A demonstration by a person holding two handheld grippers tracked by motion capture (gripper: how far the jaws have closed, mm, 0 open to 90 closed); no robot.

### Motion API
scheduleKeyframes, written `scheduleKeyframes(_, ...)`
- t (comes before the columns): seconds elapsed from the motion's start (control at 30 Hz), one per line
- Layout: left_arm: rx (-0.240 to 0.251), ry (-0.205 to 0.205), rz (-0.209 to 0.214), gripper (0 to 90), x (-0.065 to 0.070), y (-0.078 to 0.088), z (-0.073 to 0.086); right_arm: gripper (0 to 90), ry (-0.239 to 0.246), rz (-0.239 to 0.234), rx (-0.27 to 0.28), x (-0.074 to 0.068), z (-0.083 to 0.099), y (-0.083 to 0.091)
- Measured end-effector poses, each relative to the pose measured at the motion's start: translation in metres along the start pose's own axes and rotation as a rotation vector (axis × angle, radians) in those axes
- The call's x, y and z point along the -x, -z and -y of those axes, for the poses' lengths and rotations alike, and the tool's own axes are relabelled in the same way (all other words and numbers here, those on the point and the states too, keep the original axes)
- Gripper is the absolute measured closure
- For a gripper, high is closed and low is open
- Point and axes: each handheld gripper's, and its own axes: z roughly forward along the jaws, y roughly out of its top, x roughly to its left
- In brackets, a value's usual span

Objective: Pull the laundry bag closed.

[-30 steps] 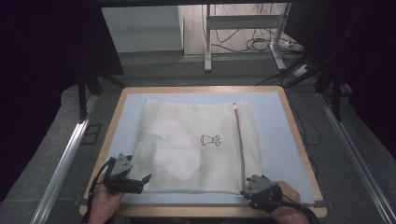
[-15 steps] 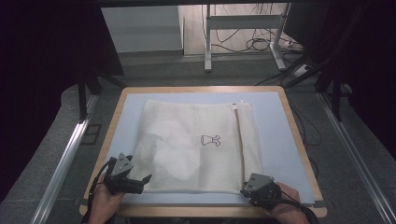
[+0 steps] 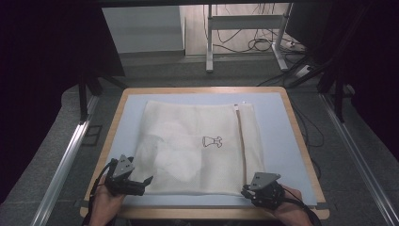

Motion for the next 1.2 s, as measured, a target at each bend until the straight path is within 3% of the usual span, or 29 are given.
scheduleKeyframes(0.07,-0.002,-0.001,0.000,1.1,0.000,0.000,0.000,75.5,0.000,-0.021,-0.005,0.000,0.000,-0.001)
scheduleKeyframes(0.43,-0.003,0.010,0.007,1.0,0.000,0.000,0.000,78.8,-0.003,0.007,-0.024,0.003,0.001,-0.001)
scheduleKeyframes(0.77,-0.015,0.028,0.026,1.3,0.003,-0.002,-0.003,84.5,0.007,-0.008,-0.034,0.003,0.001,0.002)
scheduleKeyframes(1.03,-0.019,0.032,0.071,0.7,0.012,-0.004,-0.011,85.1,0.019,0.004,-0.029,0.001,0.000,0.003)
scheduleKeyframes(1.2,0.001,0.038,0.134,0.3,0.019,-0.006,-0.018,84.9,0.000,-0.005,-0.022,0.003,0.001,0.003)
